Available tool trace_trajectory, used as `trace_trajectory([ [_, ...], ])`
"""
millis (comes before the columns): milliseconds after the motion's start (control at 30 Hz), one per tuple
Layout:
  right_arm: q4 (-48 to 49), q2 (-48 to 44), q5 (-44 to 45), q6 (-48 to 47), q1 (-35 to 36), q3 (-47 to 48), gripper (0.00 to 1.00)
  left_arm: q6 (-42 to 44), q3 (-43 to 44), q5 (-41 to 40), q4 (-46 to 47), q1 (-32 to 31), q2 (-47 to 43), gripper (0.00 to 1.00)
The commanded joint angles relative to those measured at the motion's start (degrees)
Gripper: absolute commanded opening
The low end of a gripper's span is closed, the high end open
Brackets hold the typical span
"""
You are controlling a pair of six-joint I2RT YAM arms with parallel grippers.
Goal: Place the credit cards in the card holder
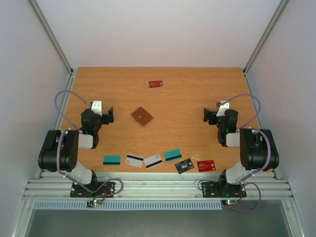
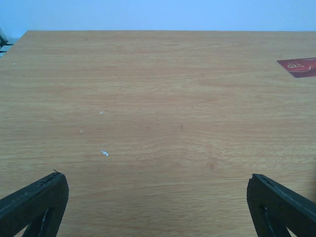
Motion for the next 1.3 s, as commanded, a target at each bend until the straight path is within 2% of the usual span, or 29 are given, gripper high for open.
trace_trajectory([
  [0,1.4,-0.1,0.8,-0.3,-0.3,0.6,0.98,0.7,1.0,-0.4,3.0,-0.2,-0.1,0.99],
  [667,2.2,0.0,0.8,-0.2,-0.3,0.4,0.98,0.3,1.6,-0.5,1.6,-0.1,-0.6,0.99],
  [733,1.5,0.2,1.0,-0.2,-0.3,0.8,0.98,1.0,3.6,0.9,-3.2,-0.1,-2.3,0.99],
  [867,0.9,-2.5,7.8,0.2,1.4,0.2,0.99,1.1,7.8,0.5,-15.5,-0.2,-7.4,0.99],
  [1000,-11.6,-9.5,10.3,0.0,2.3,4.0,0.98,-2.5,10.7,-1.7,-24.4,-0.2,-13.6,0.99],
  [1100,-20.7,-14.4,10.4,2.1,2.3,8.1,0.99,-4.7,14.9,0.0,-33.5,-0.2,-16.9,0.99],
  [1267,-39.4,-19.4,10.2,14.8,2.2,19.2,0.98,-15.8,26.6,2.0,-54.5,-0.2,-17.2,0.99],
])
